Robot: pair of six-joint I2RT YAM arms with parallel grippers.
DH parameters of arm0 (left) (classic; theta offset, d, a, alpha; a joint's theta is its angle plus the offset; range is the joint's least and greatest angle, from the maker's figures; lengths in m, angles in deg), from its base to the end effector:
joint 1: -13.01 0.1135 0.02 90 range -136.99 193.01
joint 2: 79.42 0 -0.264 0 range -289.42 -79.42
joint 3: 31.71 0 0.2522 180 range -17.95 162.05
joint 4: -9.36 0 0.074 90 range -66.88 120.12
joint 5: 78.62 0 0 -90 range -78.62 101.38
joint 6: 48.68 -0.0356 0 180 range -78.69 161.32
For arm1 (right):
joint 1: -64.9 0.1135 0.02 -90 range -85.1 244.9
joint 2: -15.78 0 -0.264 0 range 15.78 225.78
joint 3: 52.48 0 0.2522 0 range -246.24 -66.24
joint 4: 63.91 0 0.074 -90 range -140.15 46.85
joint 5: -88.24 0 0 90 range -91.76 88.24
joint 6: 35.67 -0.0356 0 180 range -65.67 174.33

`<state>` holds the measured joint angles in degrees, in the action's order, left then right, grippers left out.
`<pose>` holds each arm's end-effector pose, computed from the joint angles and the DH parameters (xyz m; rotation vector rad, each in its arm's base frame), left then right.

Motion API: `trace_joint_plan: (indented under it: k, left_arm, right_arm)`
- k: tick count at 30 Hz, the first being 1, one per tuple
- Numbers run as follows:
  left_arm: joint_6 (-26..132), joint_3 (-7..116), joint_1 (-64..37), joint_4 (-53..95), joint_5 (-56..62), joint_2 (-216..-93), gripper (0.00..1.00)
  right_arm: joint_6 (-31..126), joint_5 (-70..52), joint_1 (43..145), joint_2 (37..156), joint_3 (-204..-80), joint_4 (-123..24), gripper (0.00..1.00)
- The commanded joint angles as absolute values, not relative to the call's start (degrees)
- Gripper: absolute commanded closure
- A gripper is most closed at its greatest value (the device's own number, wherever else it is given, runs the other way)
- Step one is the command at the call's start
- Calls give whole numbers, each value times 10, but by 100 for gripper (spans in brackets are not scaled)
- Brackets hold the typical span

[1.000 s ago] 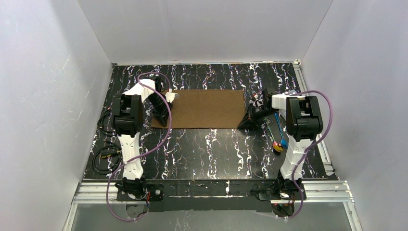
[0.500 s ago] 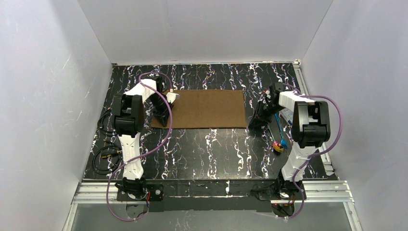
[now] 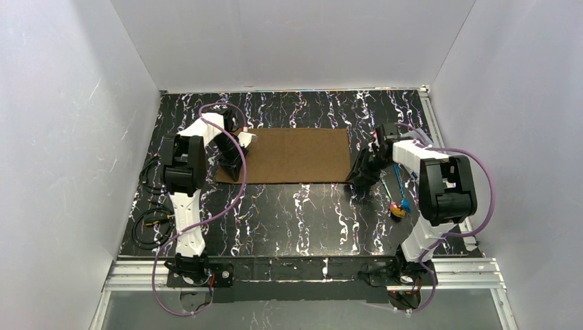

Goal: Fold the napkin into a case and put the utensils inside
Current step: Pick up the rectangle-folded napkin from the center of the board.

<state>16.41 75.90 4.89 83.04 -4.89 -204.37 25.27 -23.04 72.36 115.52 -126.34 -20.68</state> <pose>0.4045 -0.0678 0.1466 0.8736 2.9602 -0.4405 0.3253 0.0556 0.1635 0.4351 2.8050 0.6700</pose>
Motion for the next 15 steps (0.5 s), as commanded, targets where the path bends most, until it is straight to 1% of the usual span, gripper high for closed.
trace_joint_plan:
  k: [1, 7, 11, 15]
  left_arm:
    - [149, 760, 49, 788, -10, -2043, 89]
    - [150, 759, 49, 788, -13, -2044, 89]
    - [150, 759, 49, 788, -14, -2043, 89]
    - [152, 761, 49, 789, -16, -2043, 89]
  right_arm:
    - [193, -211, 737, 1138, -1243, -242, 50]
    - [151, -184, 741, 1134, -1221, -279, 51]
    - [129, -180, 744, 1143, -1207, -313, 55]
    - [115, -187, 748, 1158, -1193, -335, 61]
